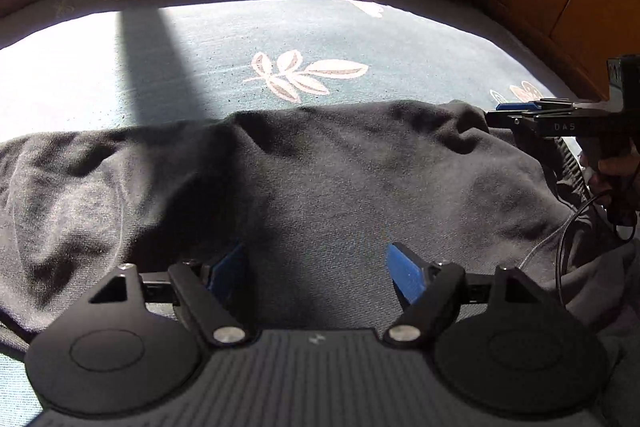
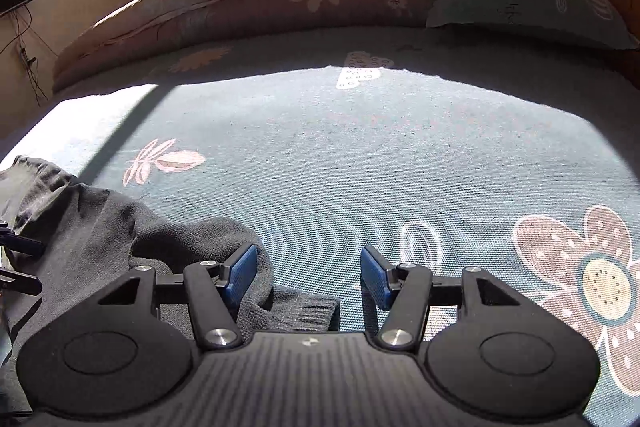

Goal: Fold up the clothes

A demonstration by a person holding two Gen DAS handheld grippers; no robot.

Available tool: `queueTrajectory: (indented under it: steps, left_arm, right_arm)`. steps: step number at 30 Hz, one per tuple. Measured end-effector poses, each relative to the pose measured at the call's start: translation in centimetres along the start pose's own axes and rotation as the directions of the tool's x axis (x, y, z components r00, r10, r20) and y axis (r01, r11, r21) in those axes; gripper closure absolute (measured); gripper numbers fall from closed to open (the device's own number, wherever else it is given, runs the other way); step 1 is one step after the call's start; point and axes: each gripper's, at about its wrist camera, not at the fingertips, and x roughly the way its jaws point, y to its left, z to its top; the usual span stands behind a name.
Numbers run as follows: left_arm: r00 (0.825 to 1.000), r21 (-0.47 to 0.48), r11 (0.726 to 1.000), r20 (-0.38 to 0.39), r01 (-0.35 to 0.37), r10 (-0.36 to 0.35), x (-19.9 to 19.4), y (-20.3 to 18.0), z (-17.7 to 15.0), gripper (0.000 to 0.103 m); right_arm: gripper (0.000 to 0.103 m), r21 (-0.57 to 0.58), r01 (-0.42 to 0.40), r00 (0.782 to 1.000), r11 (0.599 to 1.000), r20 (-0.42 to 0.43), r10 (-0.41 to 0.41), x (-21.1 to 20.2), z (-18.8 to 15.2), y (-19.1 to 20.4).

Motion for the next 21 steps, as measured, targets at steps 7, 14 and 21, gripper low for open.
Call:
queueTrajectory:
  steps: [7,14,21]
  left_arm:
    - [1.000,0.048,0.999,0.007,-0.013,0.013,0.1,-0.6,-0.3,0.017]
    - [1.000,0.046,0.999,0.017,-0.024,0.023,-0.9,-1.1,0.5,0.017]
    - [0.999,0.039,0.999,0.024,-0.028,0.027,-1.5,-0.3,0.7,0.017]
  right_arm:
    - [0.048,-0.101,0.039,0.999,0.994,-0.024,-0.042,-1.2,-1.5,2.9]
    - [0.072,-0.215,0.139,0.990,0.967,0.047,-0.132,-4.7,-0.9,5.7]
    - [0.058,-0.174,0.244,0.968,0.954,-0.020,-0.251,-4.0,-0.2,3.9]
